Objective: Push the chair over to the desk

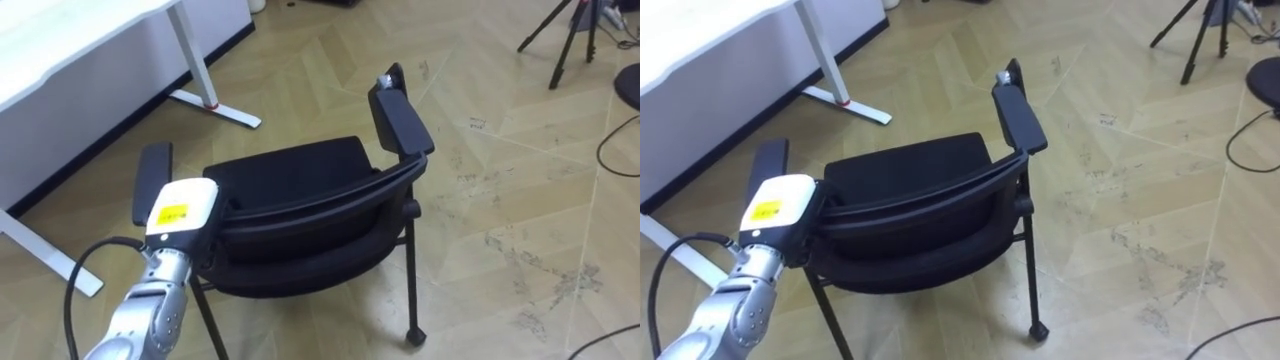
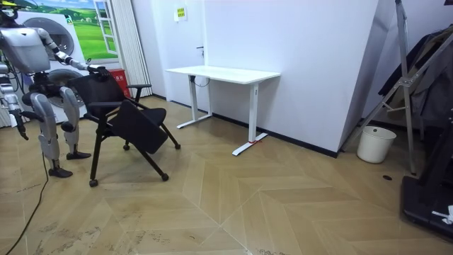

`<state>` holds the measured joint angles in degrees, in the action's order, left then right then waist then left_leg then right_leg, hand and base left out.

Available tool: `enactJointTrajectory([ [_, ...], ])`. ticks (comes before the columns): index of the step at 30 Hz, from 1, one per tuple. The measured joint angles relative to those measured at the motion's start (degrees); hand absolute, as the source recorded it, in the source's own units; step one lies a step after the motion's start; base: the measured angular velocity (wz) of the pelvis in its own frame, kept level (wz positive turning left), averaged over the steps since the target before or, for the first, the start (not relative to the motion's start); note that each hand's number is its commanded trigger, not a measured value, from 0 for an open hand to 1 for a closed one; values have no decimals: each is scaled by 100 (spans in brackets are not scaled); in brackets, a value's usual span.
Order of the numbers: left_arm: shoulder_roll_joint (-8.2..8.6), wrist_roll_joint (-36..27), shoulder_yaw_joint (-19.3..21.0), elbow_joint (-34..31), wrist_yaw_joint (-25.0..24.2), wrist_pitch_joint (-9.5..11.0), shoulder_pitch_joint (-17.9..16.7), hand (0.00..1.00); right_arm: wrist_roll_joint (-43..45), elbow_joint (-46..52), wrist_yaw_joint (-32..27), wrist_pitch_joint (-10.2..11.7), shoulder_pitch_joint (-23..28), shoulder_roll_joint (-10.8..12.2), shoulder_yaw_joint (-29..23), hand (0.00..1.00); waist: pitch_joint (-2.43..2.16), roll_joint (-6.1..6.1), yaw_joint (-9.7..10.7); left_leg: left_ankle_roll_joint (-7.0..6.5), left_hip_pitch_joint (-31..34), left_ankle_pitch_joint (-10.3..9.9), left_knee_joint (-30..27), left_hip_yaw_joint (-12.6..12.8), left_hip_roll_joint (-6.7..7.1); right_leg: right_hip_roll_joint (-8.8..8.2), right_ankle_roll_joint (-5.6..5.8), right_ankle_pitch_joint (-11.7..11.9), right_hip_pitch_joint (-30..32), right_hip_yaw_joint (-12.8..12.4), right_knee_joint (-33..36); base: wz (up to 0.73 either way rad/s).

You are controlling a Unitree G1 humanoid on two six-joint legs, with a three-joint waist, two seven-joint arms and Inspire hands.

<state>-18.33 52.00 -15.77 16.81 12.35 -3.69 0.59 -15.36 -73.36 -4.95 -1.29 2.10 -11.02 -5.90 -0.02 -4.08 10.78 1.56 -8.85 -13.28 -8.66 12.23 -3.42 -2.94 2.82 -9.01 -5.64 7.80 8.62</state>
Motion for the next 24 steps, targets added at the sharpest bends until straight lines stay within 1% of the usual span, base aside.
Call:
enactJointTrajectory([
  [4,-3,0,-17,0,65,0,-9,100,52,12,-163,4,-36,-4,3,0,10,21,23,0,-1,0,-2,6,0,-1,0,0,-2,2,1,0],
  [8,-19,1,-19,5,99,-1,-9,100,476,116,-436,20,-33,-58,-29,0,11,35,42,0,5,0,-6,5,2,-4,0,0,-1,4,0,0],
  [11,-37,-11,-24,13,110,-18,-13,100,818,383,-755,6,-34,-162,-61,0,16,42,32,0,1,0,-6,21,2,-6,0,0,4,4,19,0],
  [14,-73,-6,-36,-9,125,-41,5,100,1185,730,-1140,-3,-128,-280,-58,0,34,110,30,-6,3,3,-6,12,3,-7,0,0,3,11,27,0],
  [16,-101,40,-40,-54,120,-44,7,100,1517,1098,-1492,1,-220,-357,-122,0,29,182,19,-7,3,4,-10,14,2,-7,0,0,5,11,28,0],
  [17,-111,50,-46,-69,120,-46,6,100,1641,1195,-1571,4,-234,-372,-123,0,30,201,9,-7,2,4,-9,14,2,-7,0,0,5,11,29,0],
  [19,-168,60,-67,-124,117,-47,4,100,2238,1592,-1850,-5,-345,-423,-157,0,50,263,-15,-7,-19,4,-8,16,2,-10,-1,1,2,5,49,0],
  [20,-174,62,-68,-141,112,-50,7,100,2422,1778,-1899,-10,-349,-427,-189,0,54,271,-19,-7,-10,4,-9,17,2,-15,-2,0,22,5,75,-4],
  [21,-197,61,-67,-172,105,-59,20,100,2692,2214,-2015,-8,-379,-444,-202,0,58,276,-42,-11,32,7,-12,26,5,-24,-7,-6,99,-3,134,-8],
  [22,-206,62,-75,-178,87,-57,77,100,2927,2659,-2113,-8,-411,-475,-195,0,68,293,-109,-22,68,13,-15,49,7,-24,-7,-5,172,-31,160,-12],
  [23,-209,62,-92,-178,78,-57,120,100,3109,2889,-2151,-6,-418,-496,-192,0,74,303,-144,-24,73,14,-19,65,7,-21,-7,-6,203,-52,187,-11],
  [24,-227,66,-114,-212,61,-68,142,100,3545,3348,-2224,4,-436,-517,-185,0,73,324,-168,-25,110,15,-40,73,6,-21,-8,-5,258,-56,199,-5],
])
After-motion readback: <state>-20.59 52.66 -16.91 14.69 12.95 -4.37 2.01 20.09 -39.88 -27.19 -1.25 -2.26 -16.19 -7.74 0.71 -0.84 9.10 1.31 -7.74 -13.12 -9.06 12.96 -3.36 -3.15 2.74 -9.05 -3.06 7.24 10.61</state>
